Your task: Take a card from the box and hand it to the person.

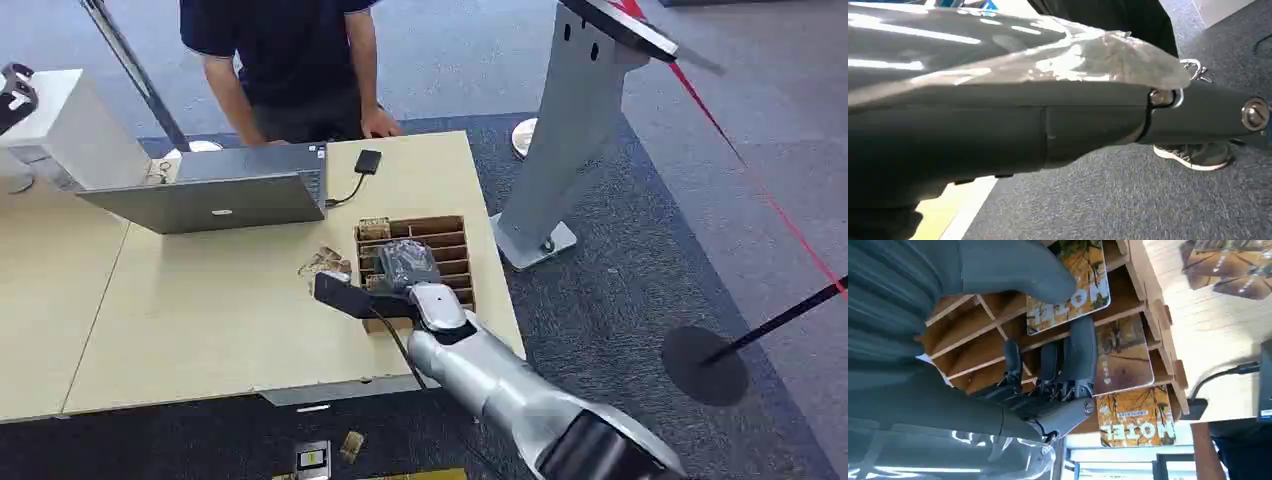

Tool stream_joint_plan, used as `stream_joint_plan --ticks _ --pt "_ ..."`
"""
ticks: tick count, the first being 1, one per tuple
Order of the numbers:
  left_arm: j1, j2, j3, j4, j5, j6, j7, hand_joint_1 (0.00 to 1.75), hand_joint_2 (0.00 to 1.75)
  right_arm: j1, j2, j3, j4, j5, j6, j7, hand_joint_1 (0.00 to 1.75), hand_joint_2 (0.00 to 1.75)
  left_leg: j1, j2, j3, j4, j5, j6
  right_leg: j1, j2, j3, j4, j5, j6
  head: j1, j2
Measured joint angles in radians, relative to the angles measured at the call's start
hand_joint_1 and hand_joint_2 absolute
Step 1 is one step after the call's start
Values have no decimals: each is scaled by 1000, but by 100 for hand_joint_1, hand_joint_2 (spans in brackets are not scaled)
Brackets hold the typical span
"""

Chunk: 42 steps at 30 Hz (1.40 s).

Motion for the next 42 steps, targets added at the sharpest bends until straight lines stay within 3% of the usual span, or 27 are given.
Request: stream_joint_plan --ticks 16,23,34,42 --pt "0 0 0 0 4 0 -1 0 0 11 -19 0 -134 -29 27 21 99 175 0 0 0 0 0 0 0 0 0 0 0 0 0 0" --pt "1 0 0 0 7 0 2 0 0 21 -24 6 -162 0 44 45 119 175 0 0 0 0 0 0 0 0 0 0 0 0 0 0" --pt "2 0 -2 0 10 0 2 0 0 23 -30 23 -157 102 18 98 113 175 0 0 0 0 0 0 0 0 0 0 0 0 0 0" --pt "2 0 -5 0 10 0 2 0 0 23 -30 28 -131 113 15 103 98 175 0 0 0 0 0 0 0 0 0 0 0 0 0 0"
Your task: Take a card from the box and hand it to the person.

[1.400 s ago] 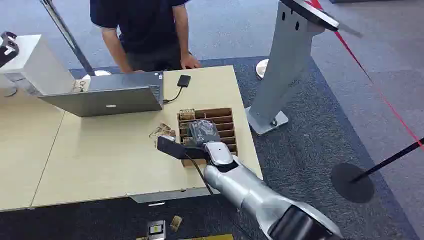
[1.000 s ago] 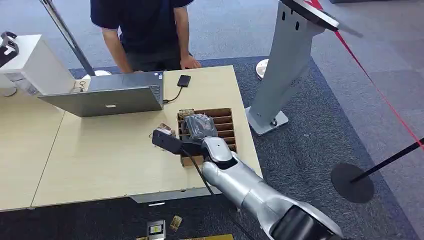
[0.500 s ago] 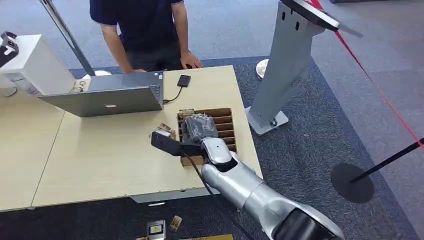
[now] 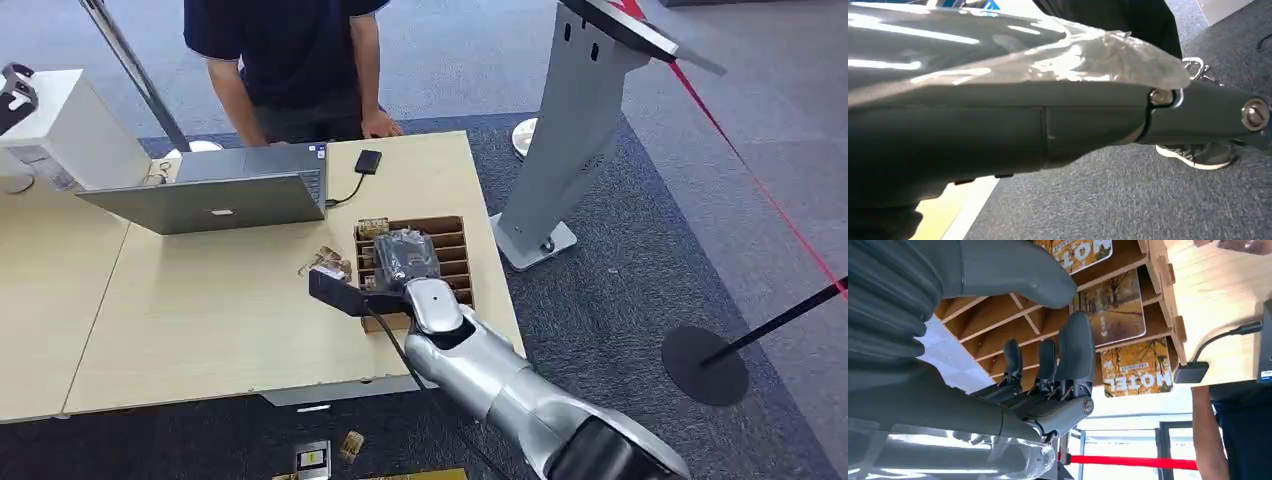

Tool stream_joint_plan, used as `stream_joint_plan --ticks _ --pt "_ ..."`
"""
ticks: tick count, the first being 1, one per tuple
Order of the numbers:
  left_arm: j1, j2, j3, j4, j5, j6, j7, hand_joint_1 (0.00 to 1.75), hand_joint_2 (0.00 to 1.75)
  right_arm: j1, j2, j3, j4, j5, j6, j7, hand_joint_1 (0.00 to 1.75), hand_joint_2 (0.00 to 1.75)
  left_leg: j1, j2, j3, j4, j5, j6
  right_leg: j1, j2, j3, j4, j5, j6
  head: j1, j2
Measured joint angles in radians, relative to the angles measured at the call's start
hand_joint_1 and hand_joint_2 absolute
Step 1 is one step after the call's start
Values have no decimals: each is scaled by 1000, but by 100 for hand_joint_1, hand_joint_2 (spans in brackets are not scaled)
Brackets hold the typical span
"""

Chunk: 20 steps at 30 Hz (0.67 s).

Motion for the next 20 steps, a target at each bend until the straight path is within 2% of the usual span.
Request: stream_joint_plan --ticks 3,6,14,20 --pt "0 0 0 0 0 0 1 0 0 0 1 0 10 0 0 -2 89 175 0 0 0 0 0 0 0 0 0 0 0 0 0 0" --pt "0 0 0 0 3 0 2 0 0 0 4 0 20 -1 0 -8 87 175 0 0 0 0 0 0 0 0 0 0 0 0 0 0" --pt "1 0 0 0 5 0 2 0 0 0 11 1 44 0 -1 -16 96 175 0 0 0 0 0 0 0 0 0 0 0 0 0 0" --pt "2 0 0 0 6 0 2 0 0 1 16 1 58 1 -1 -18 94 175 0 0 0 0 0 0 0 0 0 0 0 0 0 0"
